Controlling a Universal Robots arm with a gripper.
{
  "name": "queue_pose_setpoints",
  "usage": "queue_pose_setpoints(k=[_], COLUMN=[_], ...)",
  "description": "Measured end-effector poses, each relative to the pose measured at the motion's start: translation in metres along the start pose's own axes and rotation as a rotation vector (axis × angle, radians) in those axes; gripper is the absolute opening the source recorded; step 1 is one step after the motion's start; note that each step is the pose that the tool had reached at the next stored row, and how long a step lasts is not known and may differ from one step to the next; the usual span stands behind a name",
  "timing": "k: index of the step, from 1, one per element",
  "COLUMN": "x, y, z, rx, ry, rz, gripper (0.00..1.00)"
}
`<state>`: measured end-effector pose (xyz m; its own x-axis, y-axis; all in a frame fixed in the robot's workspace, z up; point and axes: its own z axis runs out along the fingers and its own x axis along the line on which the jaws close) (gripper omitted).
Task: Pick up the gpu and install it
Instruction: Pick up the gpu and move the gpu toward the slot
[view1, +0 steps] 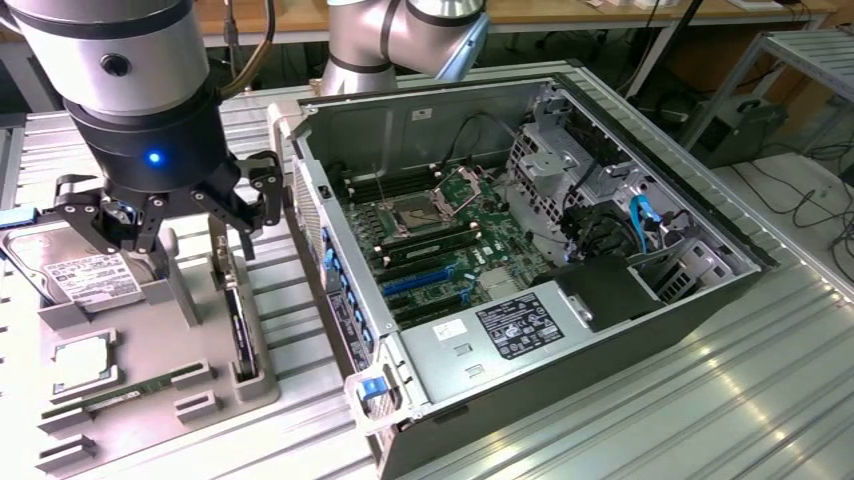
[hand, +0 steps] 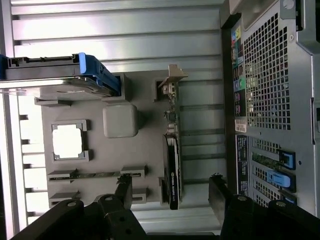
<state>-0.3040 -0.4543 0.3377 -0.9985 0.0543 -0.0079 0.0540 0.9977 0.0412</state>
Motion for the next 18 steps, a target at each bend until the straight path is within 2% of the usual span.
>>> queue_pose_setpoints(k=[9, 18], x=[0.0, 0.0], y=[-0.0002, -0.0024], z=[0.0041, 0.0135], rx=[0.0, 0.0], ry=[0.0, 0.0001], rz=[0.0, 0.0], gripper=[0.72, 0.72])
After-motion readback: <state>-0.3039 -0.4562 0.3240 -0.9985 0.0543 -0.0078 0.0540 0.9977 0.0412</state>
